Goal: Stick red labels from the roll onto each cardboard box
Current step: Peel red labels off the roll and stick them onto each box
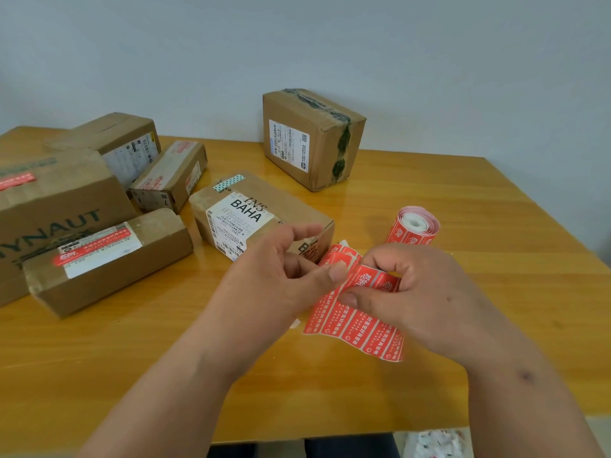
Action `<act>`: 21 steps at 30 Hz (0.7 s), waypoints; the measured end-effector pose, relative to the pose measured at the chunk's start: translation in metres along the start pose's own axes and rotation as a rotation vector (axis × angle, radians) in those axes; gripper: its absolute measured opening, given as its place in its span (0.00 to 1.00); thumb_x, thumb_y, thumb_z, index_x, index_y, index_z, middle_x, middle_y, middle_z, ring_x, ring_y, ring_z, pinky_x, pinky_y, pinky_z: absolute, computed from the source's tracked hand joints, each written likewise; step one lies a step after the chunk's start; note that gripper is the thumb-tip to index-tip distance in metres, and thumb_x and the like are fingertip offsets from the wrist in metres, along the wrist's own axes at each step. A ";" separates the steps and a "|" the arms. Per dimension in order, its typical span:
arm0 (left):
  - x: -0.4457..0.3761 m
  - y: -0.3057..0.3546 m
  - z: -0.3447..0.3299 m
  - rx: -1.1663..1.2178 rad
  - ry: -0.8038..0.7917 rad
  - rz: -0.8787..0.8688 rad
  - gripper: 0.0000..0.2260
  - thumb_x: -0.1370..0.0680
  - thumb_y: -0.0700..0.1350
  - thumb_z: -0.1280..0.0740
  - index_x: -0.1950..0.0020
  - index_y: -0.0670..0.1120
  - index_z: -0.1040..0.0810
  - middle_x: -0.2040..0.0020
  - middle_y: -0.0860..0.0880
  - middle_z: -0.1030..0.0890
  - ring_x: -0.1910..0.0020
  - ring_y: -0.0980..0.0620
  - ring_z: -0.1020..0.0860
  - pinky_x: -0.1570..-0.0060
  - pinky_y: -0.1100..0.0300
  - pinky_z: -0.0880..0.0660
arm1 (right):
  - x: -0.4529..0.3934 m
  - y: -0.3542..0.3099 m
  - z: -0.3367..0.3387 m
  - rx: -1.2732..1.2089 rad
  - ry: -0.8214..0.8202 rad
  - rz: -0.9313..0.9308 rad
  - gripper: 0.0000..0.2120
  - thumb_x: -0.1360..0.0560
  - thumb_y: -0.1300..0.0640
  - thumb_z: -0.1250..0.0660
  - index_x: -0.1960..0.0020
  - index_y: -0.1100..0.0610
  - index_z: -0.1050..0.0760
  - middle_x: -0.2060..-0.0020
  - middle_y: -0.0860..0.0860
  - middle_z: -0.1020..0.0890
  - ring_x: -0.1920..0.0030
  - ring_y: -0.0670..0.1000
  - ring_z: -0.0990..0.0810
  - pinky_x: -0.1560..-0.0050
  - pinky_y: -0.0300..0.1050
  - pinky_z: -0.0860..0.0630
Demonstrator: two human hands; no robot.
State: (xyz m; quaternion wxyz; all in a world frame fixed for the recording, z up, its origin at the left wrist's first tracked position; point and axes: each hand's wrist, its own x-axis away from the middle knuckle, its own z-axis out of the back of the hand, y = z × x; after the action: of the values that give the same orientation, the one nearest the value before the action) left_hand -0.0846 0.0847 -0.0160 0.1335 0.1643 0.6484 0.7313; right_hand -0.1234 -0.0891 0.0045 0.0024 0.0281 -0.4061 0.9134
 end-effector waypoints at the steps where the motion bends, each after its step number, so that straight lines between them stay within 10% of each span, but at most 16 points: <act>1: 0.001 0.000 0.001 0.003 -0.019 0.005 0.23 0.27 0.48 0.28 0.34 0.56 0.30 0.60 0.46 0.15 0.58 0.51 0.15 0.51 0.53 0.19 | 0.000 0.000 0.001 -0.013 -0.002 -0.001 0.08 0.31 0.47 0.25 0.62 0.47 0.23 0.62 0.38 0.18 0.64 0.39 0.17 0.68 0.31 0.25; 21: -0.005 -0.006 -0.009 0.017 0.168 -0.034 0.19 0.25 0.41 0.28 0.37 0.54 0.28 0.64 0.47 0.16 0.63 0.52 0.16 0.60 0.57 0.19 | -0.003 -0.001 -0.006 0.005 0.105 0.087 0.15 0.31 0.51 0.24 0.54 0.42 0.29 0.58 0.40 0.18 0.61 0.39 0.18 0.65 0.39 0.20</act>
State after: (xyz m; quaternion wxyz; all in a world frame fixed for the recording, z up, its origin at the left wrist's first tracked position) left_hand -0.0842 0.0755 -0.0235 0.0898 0.0924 0.6664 0.7344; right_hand -0.1207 -0.0835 0.0010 -0.0159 -0.0376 -0.4041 0.9138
